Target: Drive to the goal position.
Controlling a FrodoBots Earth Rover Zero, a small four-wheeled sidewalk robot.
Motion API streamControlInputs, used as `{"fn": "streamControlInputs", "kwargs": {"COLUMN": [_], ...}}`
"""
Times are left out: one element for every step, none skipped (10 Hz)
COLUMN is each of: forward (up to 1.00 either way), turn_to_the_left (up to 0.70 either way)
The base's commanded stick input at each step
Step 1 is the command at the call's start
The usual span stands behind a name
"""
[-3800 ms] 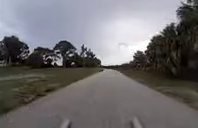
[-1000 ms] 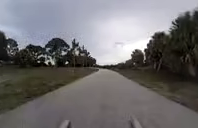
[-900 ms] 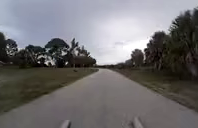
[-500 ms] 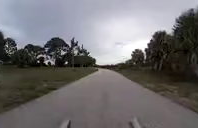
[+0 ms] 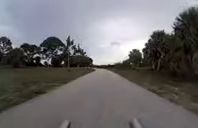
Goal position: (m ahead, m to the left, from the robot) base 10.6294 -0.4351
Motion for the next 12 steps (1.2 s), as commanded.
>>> {"fn": "streamControlInputs", "kwargs": {"forward": [1.0, 1.0, 1.0, 1.0, 1.0, 1.0, 1.0, 1.0, 1.0, 1.0, 1.0, 1.0], "turn_to_the_left": [0.0, 0.0, 0.0, 0.0, 0.0, 0.0, 0.0, 0.0, 0.0, 0.0, 0.0, 0.31]}}
